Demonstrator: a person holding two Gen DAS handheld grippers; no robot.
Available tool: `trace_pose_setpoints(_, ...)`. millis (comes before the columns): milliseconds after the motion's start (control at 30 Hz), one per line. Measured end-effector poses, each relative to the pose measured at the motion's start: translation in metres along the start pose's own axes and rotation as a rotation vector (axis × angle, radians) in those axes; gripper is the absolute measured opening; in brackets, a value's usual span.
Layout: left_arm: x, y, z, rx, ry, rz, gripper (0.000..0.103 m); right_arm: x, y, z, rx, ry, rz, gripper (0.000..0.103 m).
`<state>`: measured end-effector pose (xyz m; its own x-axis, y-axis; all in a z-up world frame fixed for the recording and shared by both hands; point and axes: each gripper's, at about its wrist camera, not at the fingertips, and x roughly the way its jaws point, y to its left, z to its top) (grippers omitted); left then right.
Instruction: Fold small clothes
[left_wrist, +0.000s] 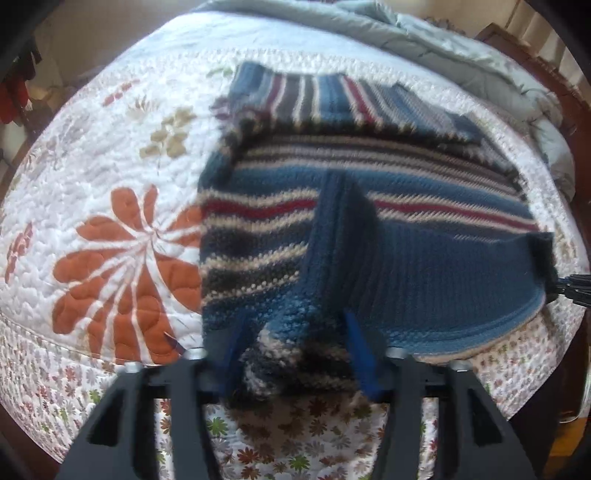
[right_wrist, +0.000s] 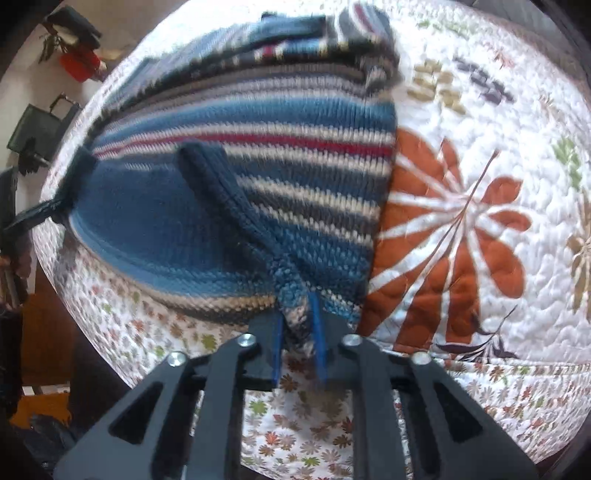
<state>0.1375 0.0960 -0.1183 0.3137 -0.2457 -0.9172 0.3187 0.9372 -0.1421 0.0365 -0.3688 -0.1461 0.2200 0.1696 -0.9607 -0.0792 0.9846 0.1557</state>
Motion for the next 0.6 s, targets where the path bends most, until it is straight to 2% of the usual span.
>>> trace_pose_setpoints(33,-0.006,0.001,0.002,0.001,-0.017,-0.005,0.074,-0.007,0.001,0.003,-0.003,-0.020,0.010,0.047)
trace_pose_setpoints(67,-0.010,0.002,0.005,-0.001,-0.029,-0.011,0.077,-0.013,0.003,0.006,-0.015,-0.042,0.017,0.050)
trace_pose_setpoints(200,-0.008,0.003,0.022,-0.014,-0.028,-0.016,0.077,-0.022,0.015,0.027,-0.061,-0.077,0.032,0.051)
trace_pose_setpoints(300,0.004,-0.003,0.035,0.015,-0.003,-0.028,0.078,-0.017,0.027,0.045,-0.106,-0.075,0.044,0.060)
trace_pose_setpoints(400,0.016,-0.016,0.044,0.057,0.025,-0.033,0.078,-0.006,0.035,0.053,-0.132,-0.049,0.058,0.060)
trace_pose_setpoints(533,0.026,-0.026,0.048,0.097,0.046,-0.018,0.078,0.011,0.049,0.061,-0.173,-0.009,0.030,0.060)
trace_pose_setpoints(600,0.031,-0.027,0.049,0.103,0.057,-0.009,0.077,0.018,0.048,0.063,-0.171,0.005,0.018,0.045)
